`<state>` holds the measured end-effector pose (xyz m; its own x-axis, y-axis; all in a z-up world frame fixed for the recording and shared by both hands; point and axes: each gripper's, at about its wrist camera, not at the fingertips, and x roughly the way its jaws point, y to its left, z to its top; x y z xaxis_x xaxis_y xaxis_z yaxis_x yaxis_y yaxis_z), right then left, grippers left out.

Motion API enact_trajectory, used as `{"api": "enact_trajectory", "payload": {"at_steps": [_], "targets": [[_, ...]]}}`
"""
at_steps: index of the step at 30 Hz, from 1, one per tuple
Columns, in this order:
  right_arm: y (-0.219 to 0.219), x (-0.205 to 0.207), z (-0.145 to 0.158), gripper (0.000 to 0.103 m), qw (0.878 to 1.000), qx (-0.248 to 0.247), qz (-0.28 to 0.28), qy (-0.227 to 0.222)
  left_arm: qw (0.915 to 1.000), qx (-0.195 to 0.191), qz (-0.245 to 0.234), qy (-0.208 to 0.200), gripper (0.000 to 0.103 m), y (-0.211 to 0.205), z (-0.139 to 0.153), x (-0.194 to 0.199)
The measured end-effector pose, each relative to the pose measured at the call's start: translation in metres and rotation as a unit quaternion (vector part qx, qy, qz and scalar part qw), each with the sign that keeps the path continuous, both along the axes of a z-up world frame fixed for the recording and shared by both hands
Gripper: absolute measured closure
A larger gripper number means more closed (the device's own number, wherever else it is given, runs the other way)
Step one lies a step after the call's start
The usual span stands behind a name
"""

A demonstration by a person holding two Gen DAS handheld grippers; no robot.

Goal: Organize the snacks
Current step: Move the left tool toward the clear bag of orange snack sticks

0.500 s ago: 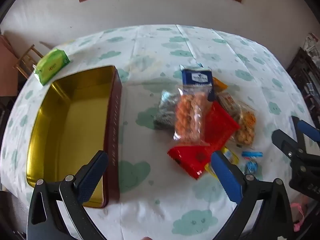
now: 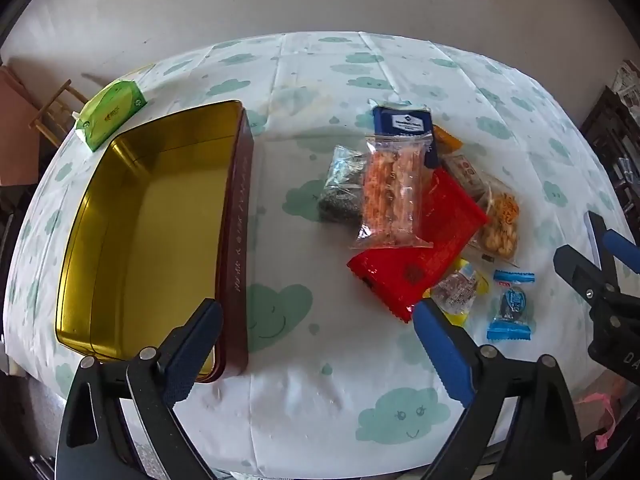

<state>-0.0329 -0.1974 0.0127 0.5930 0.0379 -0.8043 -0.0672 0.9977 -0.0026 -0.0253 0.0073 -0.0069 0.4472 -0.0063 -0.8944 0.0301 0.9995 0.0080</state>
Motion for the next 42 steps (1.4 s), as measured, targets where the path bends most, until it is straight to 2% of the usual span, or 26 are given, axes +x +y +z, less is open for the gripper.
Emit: {"api": "enact_trajectory", "payload": {"at_steps": [5,9,13,18,42], "targets": [[-0.002,-0.005,-0.005,0.000,1.000,-0.005,0.004,0.004,0.9997,0.005,-0.024,-0.008,0.008,-0.008,0.002,-0.006],[-0.004,-0.007,-0.010,0.000,1.000,-0.004,0.004,0.013,0.9991,-0.007,-0.042,0.006,0.011,-0.014,-0.003,-0.004],[-0.001,-0.009,-0.014,0.000,1.000,-0.002,0.009,0.021,0.9996,0.008,-0.026,0.002,0.013,-0.011,-0.005,-0.001],[0.003,-0.009,-0.020,0.000,0.999,0.001,0.016,0.027,1.0000,0.001,-0.002,0.004,0.014,0.003,-0.008,0.006],[0.004,0.003,-0.016,0.000,1.000,-0.003,0.014,0.018,0.9997,0.018,-0.008,-0.012,0.015,-0.005,-0.002,0.027]]}}
